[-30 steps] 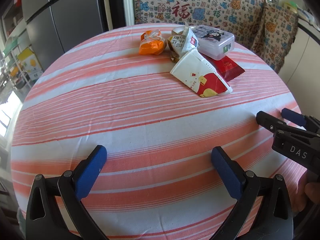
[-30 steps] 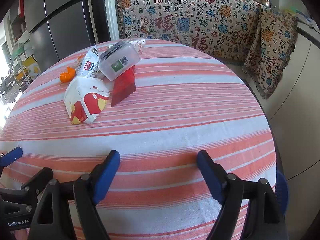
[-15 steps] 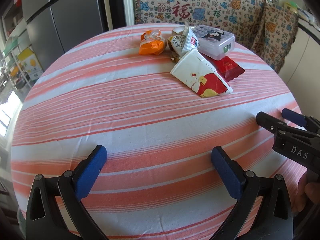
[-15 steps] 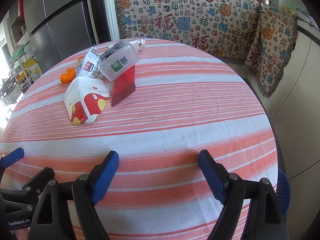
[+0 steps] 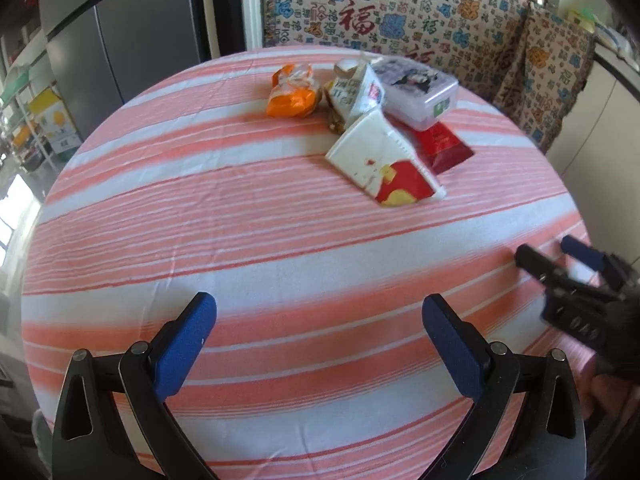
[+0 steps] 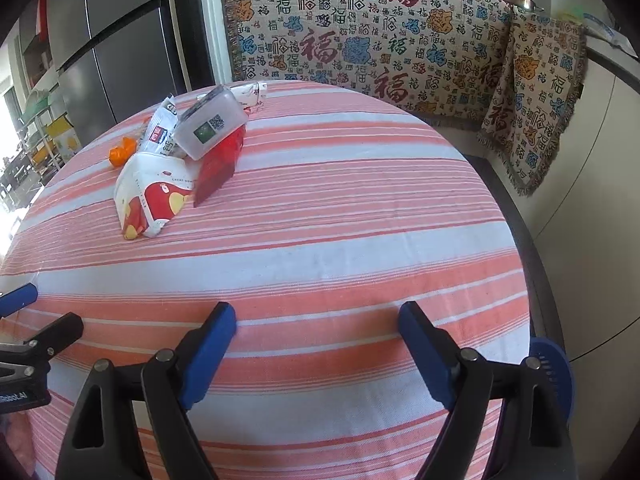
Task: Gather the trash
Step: 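Move the left tool to the white-red paper cup while the right tool approaches the red snack wrapper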
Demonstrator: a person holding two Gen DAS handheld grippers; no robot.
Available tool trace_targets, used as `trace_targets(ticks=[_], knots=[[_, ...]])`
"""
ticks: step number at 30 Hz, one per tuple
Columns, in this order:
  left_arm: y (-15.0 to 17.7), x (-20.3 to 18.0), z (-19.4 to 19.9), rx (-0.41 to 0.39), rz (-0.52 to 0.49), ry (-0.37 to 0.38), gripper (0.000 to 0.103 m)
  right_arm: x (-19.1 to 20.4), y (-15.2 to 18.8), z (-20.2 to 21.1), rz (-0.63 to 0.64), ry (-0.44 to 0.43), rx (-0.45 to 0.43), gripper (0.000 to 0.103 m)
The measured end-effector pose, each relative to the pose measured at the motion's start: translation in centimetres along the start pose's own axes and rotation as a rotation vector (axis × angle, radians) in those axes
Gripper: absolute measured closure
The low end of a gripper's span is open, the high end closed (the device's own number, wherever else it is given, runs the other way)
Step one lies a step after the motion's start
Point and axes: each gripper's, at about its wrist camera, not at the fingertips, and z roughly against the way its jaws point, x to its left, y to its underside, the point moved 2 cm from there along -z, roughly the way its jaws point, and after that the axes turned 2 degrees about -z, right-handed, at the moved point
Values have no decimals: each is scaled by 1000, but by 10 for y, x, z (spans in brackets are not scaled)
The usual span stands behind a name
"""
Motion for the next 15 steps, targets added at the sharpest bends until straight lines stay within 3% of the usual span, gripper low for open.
trace_targets(ticks=[3,6,12,13,14,15], knots=[[-30,-14,9,-13,49,40,1,1,1,1,2,19,-8,17],[-56,-28,-11,23,119,41,1,1,1,0,-3,15,-8,17],[-64,-30,-68,64,243,-91,5,3,1,0,-2,17,-8,17],[-61,-31,-66,41,221,-101,12,3,1,-1,-3,17,-8,17],[-60,-33,-64,33,199,-82,25,4,1,-1,-4,16,-7,17],[-59,-35,-60,18,172,-51,48,4,0,-1,-4,16,-7,17]])
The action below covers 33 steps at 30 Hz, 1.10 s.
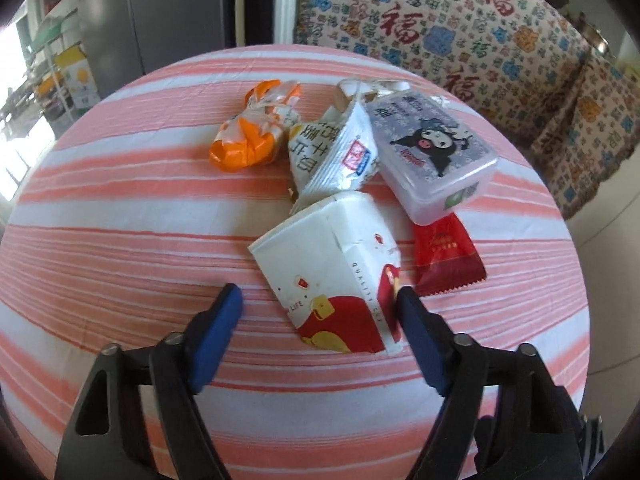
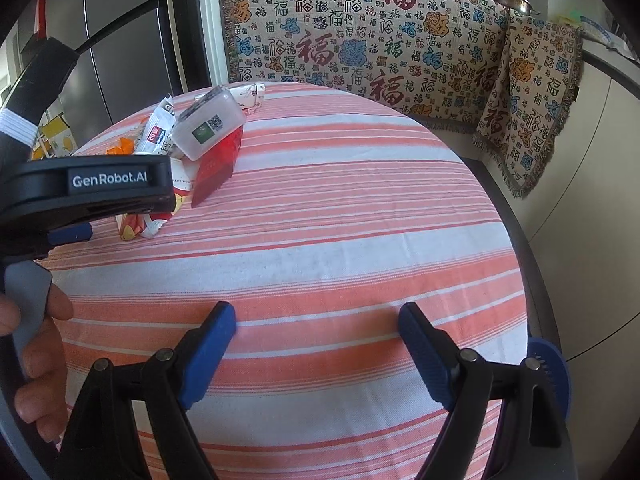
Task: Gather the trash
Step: 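Move the left tool to the white-red paper cup while the right tool approaches the red snack wrapper, then grasp the white-red paper cup with the left tool while the right tool grasps the red wrapper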
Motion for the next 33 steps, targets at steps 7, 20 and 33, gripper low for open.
trace_targets(ticks=[7,20,33], knots=[[19,34,30,13,-107,114,57,0,-1,0,-1,-1,1,17],[74,56,60,52,-339,96,16,-2,-1,0,0,-20,7,15],[75,56,53,-10,-304,78,9,63,-75,-46,113,-194,118,19]])
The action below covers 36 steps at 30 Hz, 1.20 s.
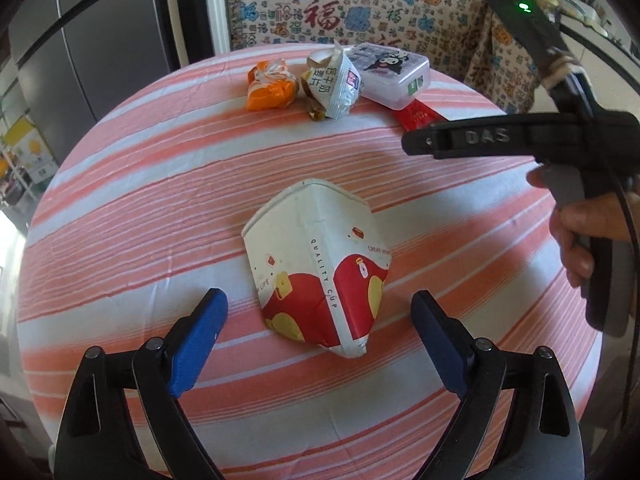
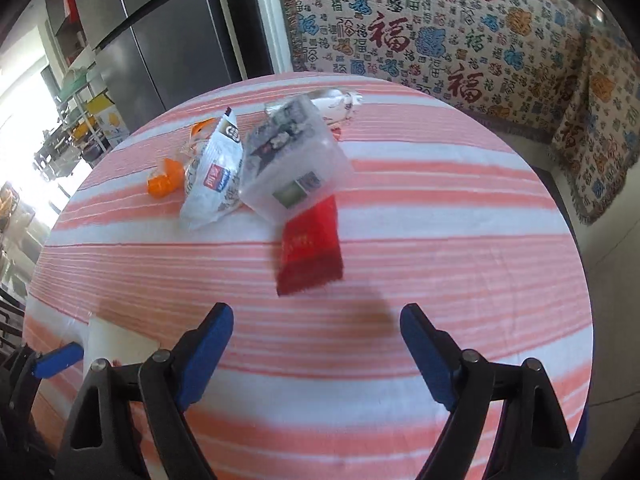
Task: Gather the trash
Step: 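Grasp the white-red paper cup with the left tool while the right tool grasps the red wrapper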
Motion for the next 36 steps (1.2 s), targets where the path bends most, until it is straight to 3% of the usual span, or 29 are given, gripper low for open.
trace_targets(ticks=[4,6,8,13,16,19,20,22,25,32,36], knots=[[3,1,1,-1,-23,-5,9,3,-11,-11,31,71,-10,67],[3,6,1,2,-11,-2,9,-7,-7,-4,-23,41,-23,67],[2,12,2,5,12,2,9,-18,7,6,-43,66,-35,67],[3,21,5,20,52,15,9,-51,67,45,-126,127,7,67],[5,23,7,38,35,7,9,-51,97,65,-127,114,19,67],[10,32,15,44,34,45,9,-44,113,75,-113,71,42,63],[12,35,19,38,39,64,9,-43,115,77,-110,51,60,51],[16,39,25,20,57,107,9,-41,113,81,-115,3,80,36],[13,35,22,20,84,152,9,-44,108,93,-117,-36,78,36],[-15,17,2,63,95,46,10,-53,66,88,-101,-6,123,36],[-23,11,-7,109,75,11,20,-40,43,67,-31,28,182,36]])
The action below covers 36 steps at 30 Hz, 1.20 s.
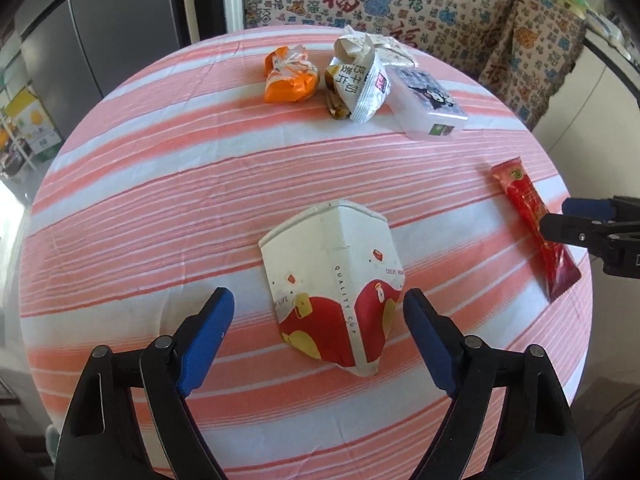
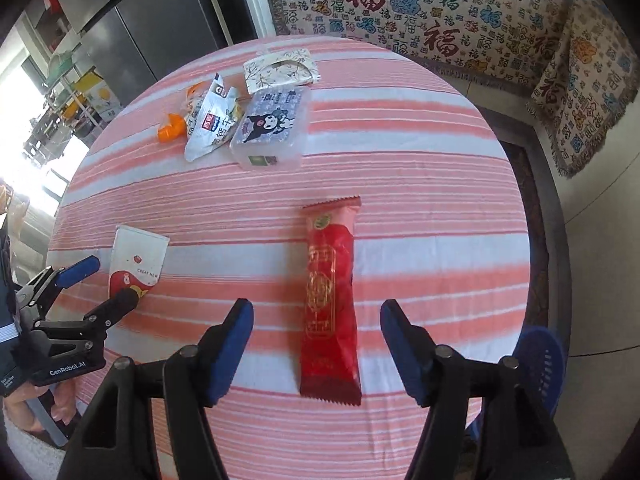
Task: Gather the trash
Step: 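Grasp the white-red paper cup with the left tool while the right tool grasps the red wrapper, then lower the paper cup and red wrapper into the wastebasket with both tools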
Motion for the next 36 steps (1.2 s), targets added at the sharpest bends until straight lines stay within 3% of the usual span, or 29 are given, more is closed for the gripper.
trace_targets(ticks=[3,4,5,7,8,11,19,30,36], knots=[[-2,-4,-5,9,-20,-12,23,10,-8,-16,65,64,58,38],[-3,-6,-5,5,-32,-22,24,10,-8,-20,73,72,75,53],[-4,-6,-5,0,-39,-19,33,10,-7,-23,68,76,86,74],[-4,-7,-2,-13,-47,8,46,6,-5,-19,52,67,71,81],[-4,-6,0,-20,-45,27,59,4,-4,-14,47,59,58,87],[-1,-5,7,-53,-46,66,68,-4,3,2,25,27,14,89],[5,-21,29,-109,-62,137,70,-19,29,26,-15,-59,-47,89],[2,-99,53,-113,-160,203,70,-57,43,44,-105,-168,-110,89],[-4,-151,60,-111,-200,265,70,-99,53,64,-160,-177,-156,89]])
